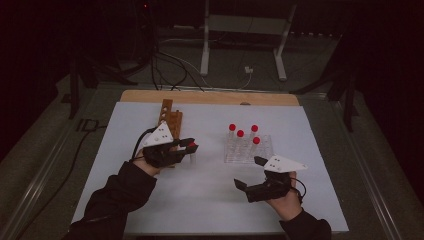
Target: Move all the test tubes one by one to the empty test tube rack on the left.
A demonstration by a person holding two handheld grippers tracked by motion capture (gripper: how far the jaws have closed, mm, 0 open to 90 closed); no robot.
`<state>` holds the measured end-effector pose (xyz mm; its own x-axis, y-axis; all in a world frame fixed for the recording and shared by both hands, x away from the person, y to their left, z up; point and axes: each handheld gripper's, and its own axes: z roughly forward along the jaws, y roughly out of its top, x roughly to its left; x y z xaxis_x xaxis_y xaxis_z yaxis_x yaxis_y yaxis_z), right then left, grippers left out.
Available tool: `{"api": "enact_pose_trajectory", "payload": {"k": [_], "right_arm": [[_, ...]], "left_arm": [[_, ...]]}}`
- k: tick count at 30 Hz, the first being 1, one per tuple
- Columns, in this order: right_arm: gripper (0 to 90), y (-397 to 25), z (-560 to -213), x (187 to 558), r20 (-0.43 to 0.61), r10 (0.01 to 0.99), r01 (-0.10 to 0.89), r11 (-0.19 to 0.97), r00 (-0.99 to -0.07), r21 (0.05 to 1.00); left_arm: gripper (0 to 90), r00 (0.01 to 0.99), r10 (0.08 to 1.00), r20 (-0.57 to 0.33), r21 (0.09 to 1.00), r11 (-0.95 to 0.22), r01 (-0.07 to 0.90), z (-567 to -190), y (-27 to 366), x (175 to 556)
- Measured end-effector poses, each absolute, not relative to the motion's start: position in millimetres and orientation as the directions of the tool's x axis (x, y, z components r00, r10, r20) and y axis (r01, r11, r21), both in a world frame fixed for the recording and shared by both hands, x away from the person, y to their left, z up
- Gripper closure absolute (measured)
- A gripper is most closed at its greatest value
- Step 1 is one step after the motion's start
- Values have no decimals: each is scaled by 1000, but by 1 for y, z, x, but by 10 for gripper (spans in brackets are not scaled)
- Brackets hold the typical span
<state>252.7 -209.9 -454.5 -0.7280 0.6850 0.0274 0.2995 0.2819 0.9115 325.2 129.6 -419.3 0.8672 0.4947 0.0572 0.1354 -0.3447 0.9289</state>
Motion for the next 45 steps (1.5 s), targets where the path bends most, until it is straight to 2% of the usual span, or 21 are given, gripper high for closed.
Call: {"api": "enact_pose_trajectory", "payload": {"k": [12, 26, 45], "right_arm": [[0, -214, -455, 253, 15, 690, 273, 267, -724, 924], [0, -220, -453, 253, 16, 697, 253, 239, -717, 937], [0, -221, -453, 253, 14, 696, 262, 252, -718, 931]], "left_arm": [[721, 798, 599, 68, 931, -326, 165, -405, 151, 356], [721, 731, 678, 75, 946, -281, 163, -380, 163, 392], [721, 579, 814, 52, 967, -185, 173, -364, 190, 445]]}}
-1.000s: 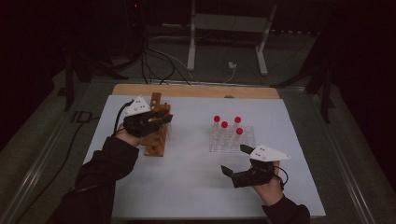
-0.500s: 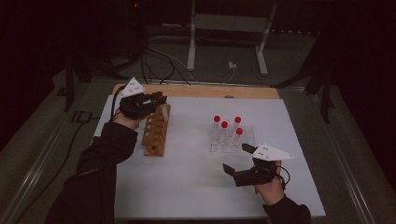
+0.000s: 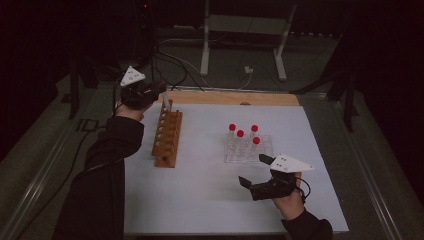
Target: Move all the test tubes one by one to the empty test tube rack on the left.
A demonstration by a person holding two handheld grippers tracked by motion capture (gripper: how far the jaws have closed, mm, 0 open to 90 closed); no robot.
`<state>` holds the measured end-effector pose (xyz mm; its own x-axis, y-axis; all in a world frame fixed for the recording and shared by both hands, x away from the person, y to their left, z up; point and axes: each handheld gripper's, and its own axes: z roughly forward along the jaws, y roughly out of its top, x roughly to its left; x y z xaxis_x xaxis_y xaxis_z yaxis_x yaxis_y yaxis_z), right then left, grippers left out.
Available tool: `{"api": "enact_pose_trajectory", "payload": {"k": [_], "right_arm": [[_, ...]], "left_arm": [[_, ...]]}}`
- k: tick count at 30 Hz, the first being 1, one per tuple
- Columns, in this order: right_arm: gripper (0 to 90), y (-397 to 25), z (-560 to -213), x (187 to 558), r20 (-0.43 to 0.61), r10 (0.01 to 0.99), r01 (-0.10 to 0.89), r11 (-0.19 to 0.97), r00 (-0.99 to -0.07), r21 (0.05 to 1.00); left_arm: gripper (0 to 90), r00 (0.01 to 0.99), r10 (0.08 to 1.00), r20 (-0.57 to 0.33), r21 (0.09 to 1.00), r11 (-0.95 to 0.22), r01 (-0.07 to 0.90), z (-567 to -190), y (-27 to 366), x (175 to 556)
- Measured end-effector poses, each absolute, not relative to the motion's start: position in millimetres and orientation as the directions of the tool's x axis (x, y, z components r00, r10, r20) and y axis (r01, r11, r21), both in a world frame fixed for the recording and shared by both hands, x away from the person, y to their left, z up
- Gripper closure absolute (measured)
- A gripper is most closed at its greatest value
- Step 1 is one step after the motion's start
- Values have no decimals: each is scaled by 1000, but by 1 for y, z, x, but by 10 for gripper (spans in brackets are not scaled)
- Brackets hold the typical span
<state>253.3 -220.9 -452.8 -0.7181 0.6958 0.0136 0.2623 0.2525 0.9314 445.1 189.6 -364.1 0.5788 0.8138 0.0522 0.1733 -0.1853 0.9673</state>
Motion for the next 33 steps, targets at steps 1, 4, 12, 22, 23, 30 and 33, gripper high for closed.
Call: {"api": "enact_pose_trajectory", "payload": {"k": [1, 4, 12, 22, 23, 30, 33], "right_arm": [[0, -221, -453, 253, 14, 696, 262, 252, -718, 931], [0, -221, -453, 253, 15, 696, 262, 250, -718, 932], [0, -221, -452, 252, 15, 694, 260, 250, -720, 933], [0, -221, -453, 253, 15, 694, 261, 250, -720, 932], [0, -222, -453, 253, 18, 692, 261, 248, -722, 933], [0, -221, -453, 253, 21, 692, 262, 246, -722, 933], [0, -222, -452, 252, 19, 691, 259, 245, -722, 934]], "left_arm": [[721, 576, 816, 46, 967, -180, 178, -365, 190, 448], [721, 556, 830, 42, 968, -171, 182, -368, 189, 456], [721, 496, 867, 51, 965, -170, 199, -386, 188, 472], [721, 468, 883, 41, 955, -172, 242, -413, 187, 481], [720, 469, 882, 40, 953, -175, 248, -415, 187, 481], [720, 467, 883, 55, 939, -204, 275, -432, 185, 482], [720, 468, 882, 56, 934, -211, 287, -438, 183, 482]]}}
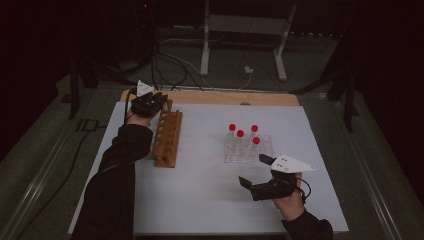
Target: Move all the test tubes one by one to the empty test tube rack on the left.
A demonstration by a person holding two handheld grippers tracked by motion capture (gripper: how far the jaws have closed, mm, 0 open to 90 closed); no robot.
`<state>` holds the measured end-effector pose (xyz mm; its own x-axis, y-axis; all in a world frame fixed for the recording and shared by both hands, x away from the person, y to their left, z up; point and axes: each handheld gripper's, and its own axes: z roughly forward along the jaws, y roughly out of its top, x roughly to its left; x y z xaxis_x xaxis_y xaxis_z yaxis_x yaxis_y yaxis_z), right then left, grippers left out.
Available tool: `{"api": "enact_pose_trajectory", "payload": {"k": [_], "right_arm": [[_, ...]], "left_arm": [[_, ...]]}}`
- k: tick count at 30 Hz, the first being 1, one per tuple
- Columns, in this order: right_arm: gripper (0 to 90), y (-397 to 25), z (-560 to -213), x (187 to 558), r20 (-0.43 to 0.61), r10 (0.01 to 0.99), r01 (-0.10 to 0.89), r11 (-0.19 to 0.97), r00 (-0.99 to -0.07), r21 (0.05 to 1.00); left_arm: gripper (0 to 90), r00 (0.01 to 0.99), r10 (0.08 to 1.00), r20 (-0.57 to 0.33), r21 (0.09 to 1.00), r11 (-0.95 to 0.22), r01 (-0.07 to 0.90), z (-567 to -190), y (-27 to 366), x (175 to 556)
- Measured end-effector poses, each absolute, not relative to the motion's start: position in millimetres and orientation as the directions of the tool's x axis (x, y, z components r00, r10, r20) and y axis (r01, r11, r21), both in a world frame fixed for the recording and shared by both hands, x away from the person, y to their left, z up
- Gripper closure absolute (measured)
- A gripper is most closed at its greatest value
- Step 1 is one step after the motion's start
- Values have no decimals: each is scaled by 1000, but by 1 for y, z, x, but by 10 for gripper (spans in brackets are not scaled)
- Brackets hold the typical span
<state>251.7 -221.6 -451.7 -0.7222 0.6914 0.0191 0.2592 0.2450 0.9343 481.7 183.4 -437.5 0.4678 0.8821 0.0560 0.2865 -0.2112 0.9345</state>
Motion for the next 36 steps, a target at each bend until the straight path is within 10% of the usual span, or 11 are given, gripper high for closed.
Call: {"api": "enact_pose_trajectory", "payload": {"k": [15, 36], "right_arm": [[0, -222, -448, 250, 26, 688, 259, 238, -725, 936], [0, -229, -430, 255, 19, 703, 250, 228, -711, 941]], "left_arm": [[700, 489, 871, 53, 916, -237, 323, -442, 183, 482], [47, 655, 753, -56, 920, -217, 328, -396, 194, 416]]}}
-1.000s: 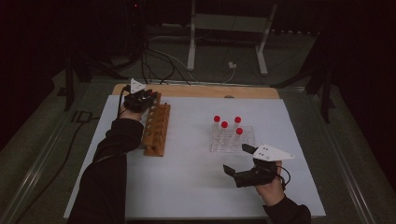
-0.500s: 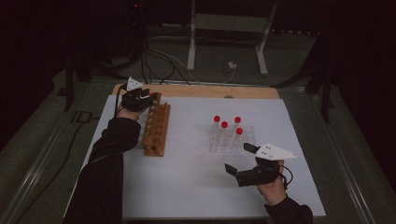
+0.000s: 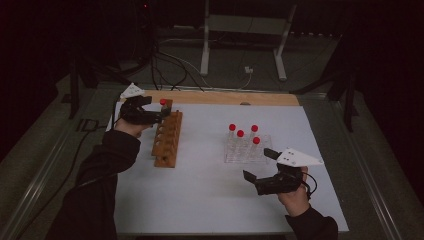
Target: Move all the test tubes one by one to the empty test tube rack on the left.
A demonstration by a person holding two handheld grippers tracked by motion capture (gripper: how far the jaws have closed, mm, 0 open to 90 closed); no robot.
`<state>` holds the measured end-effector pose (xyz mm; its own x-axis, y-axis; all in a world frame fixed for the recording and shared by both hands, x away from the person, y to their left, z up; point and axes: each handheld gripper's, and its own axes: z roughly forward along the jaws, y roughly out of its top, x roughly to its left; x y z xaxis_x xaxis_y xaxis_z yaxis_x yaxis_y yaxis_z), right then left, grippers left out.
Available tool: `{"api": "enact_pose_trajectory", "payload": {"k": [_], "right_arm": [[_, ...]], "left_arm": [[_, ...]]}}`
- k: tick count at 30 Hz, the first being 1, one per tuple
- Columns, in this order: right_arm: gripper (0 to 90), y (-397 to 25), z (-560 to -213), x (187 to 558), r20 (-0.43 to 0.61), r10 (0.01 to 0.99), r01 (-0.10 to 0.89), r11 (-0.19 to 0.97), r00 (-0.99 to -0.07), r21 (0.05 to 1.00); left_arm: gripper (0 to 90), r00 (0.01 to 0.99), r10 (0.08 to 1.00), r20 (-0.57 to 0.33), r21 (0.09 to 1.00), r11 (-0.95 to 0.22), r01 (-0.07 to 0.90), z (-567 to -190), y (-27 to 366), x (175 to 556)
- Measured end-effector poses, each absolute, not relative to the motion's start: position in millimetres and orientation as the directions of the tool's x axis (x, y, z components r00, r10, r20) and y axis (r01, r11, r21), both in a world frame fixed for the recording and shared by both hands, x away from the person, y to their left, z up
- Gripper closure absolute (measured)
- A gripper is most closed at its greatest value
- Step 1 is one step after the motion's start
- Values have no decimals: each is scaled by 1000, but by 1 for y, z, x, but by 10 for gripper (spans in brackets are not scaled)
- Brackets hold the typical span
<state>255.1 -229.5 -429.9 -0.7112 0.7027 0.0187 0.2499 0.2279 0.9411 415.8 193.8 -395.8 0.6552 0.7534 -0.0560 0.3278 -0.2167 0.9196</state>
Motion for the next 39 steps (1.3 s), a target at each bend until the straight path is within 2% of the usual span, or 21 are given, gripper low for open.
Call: {"api": "enact_pose_trajectory", "payload": {"k": [8, 20, 33, 35, 39], "right_arm": [[0, -232, -415, 265, 9, 704, 243, 233, -710, 942], [0, -230, -408, 295, 14, 715, 264, 240, -699, 934], [0, -233, -435, 321, -7, 779, 338, 279, -627, 899], [36, -235, -441, 322, -12, 786, 346, 286, -619, 893], [42, -236, -449, 324, -23, 803, 371, 299, -595, 879]], "left_arm": [[18, 754, 654, -62, 928, -240, 285, -399, 184, 375], [18, 832, 552, -53, 936, -264, 235, -421, 169, 326], [18, 875, 482, -37, 932, -299, 204, -442, 151, 305], [18, 879, 475, -36, 932, -302, 201, -445, 149, 303], [18, 880, 473, -40, 930, -306, 206, -448, 148, 302]]}}
